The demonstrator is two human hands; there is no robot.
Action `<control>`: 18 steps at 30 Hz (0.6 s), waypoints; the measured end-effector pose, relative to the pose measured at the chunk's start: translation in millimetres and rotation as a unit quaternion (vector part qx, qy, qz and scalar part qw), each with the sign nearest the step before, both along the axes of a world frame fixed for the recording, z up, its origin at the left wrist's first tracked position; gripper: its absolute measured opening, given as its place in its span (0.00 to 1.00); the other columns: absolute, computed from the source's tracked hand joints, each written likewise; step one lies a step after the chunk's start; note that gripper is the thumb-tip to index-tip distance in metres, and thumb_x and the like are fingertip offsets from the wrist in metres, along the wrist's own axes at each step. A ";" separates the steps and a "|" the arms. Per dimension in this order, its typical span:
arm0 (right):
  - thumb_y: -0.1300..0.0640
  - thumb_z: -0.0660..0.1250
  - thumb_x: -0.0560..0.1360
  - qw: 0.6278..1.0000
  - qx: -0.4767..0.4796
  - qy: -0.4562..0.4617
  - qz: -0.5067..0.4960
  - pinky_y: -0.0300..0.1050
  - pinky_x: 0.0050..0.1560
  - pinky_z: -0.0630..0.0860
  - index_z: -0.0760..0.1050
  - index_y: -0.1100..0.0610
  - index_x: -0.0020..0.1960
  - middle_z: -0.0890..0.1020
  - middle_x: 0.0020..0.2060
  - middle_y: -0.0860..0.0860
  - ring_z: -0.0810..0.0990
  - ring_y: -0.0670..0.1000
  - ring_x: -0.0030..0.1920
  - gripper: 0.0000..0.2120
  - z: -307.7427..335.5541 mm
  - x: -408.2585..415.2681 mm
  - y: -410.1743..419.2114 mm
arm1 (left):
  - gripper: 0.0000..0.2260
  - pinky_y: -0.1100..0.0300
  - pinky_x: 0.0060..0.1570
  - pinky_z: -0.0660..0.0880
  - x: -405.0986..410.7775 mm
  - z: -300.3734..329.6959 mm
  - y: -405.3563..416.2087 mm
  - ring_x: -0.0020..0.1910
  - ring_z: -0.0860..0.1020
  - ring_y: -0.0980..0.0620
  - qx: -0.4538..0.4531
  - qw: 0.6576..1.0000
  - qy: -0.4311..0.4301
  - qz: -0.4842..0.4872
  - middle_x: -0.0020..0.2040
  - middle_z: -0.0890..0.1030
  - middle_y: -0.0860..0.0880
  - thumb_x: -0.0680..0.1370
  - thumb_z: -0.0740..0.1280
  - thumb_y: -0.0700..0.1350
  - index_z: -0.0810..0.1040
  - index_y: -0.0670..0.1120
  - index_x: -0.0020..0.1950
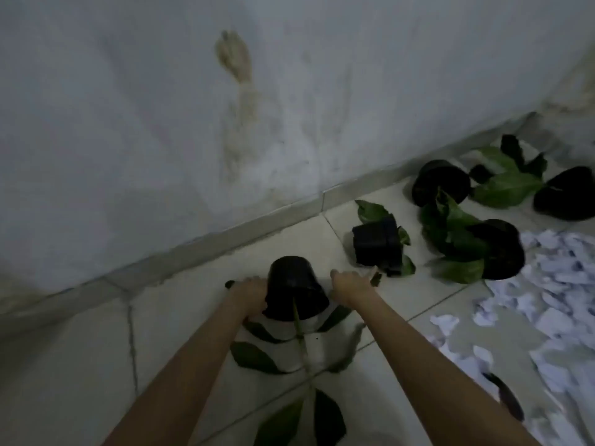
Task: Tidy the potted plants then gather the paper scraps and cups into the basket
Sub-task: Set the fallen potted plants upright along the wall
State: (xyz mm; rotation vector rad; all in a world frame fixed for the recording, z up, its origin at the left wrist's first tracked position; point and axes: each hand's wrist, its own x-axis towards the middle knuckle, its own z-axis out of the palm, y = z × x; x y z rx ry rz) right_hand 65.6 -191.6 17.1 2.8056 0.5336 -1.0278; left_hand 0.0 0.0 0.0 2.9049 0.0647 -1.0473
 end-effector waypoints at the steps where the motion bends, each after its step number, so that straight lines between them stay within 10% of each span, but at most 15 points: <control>1: 0.54 0.55 0.79 1.000 0.004 0.018 0.010 0.65 0.70 0.57 0.63 0.61 0.67 0.73 0.63 0.58 0.70 0.58 0.64 0.18 -16.5 1.9 4.4 | 0.14 0.57 0.58 0.70 2.6 -14.2 -0.7 0.59 0.73 0.46 -0.008 1.000 0.012 0.010 0.63 0.73 0.41 0.81 0.56 0.43 0.68 0.41 0.65; 5: 0.59 0.56 0.79 0.998 0.014 0.061 0.032 0.47 0.56 0.71 0.64 0.63 0.67 0.72 0.64 0.59 0.73 0.57 0.62 0.18 -64.5 24.7 21.3 | 0.13 0.60 0.52 0.69 15.7 -56.6 3.4 0.58 0.74 0.47 -0.055 0.997 -0.007 0.047 0.63 0.73 0.39 0.82 0.52 0.40 0.67 0.38 0.64; 13: 0.61 0.56 0.78 0.997 0.081 0.016 0.005 0.58 0.66 0.67 0.69 0.63 0.63 0.74 0.62 0.59 0.73 0.58 0.61 0.14 -83.8 17.3 13.6 | 0.09 0.63 0.49 0.70 -24.6 -91.7 16.4 0.46 0.68 0.53 -0.179 0.971 -0.058 0.145 0.43 0.71 0.49 0.82 0.50 0.36 0.66 0.38 0.59; 18: 0.63 0.59 0.78 0.991 0.134 0.010 -0.026 0.46 0.54 0.73 0.72 0.66 0.62 0.77 0.59 0.61 0.76 0.58 0.59 0.14 -95.2 14.7 0.9 | 0.14 0.65 0.35 0.65 -24.1 -105.1 10.8 0.32 0.60 0.61 -0.157 0.957 -0.137 0.200 0.34 0.59 0.55 0.80 0.57 0.36 0.59 0.51 0.39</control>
